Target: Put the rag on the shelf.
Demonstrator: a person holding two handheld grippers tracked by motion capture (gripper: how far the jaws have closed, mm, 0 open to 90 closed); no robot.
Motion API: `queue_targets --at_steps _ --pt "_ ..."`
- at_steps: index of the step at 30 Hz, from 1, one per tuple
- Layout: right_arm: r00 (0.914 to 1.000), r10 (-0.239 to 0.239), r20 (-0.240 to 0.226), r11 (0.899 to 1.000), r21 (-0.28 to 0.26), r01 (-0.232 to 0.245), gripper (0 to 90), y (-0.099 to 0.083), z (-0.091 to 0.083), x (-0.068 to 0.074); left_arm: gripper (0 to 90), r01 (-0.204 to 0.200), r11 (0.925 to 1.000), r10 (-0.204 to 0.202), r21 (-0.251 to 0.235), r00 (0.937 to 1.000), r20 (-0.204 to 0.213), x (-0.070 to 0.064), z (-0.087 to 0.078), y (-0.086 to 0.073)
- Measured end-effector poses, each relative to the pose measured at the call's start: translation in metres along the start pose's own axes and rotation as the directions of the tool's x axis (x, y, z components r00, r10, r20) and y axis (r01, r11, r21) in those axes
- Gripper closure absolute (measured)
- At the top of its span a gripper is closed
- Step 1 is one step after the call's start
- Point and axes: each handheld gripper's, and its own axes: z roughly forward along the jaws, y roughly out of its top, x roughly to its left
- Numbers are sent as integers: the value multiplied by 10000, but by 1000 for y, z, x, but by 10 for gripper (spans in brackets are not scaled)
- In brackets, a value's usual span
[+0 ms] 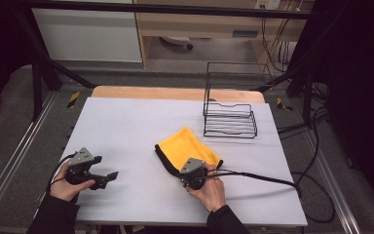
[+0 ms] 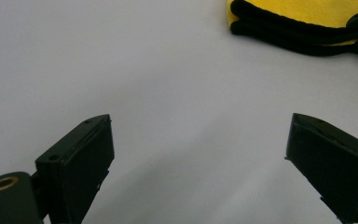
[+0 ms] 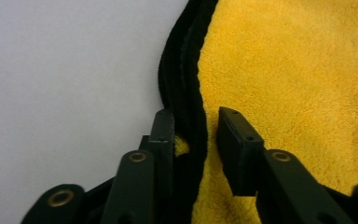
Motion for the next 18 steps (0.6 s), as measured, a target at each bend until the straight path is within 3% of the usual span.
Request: queue_targets --at_steps 3,10,14,18 --pt "9998 139 -125 9998 167 -137 777 2 -1 -6 73 -19 10000 19 5 10000 11 0 0 0" --pt "9942 957 -485 9954 50 -955 817 5 -4 -11 75 14 10000 -14 22 10000 30 0 1 0" --pt "9869 1281 -985 9906 -358 -1321 822 11 -16 -14 75 16 10000 -16 51 10000 22 0 2 0" --pt "9743 1555 -1631 9839 -627 -1675 824 19 -26 -8 75 25 10000 -25 58 10000 22 -1 2 0"
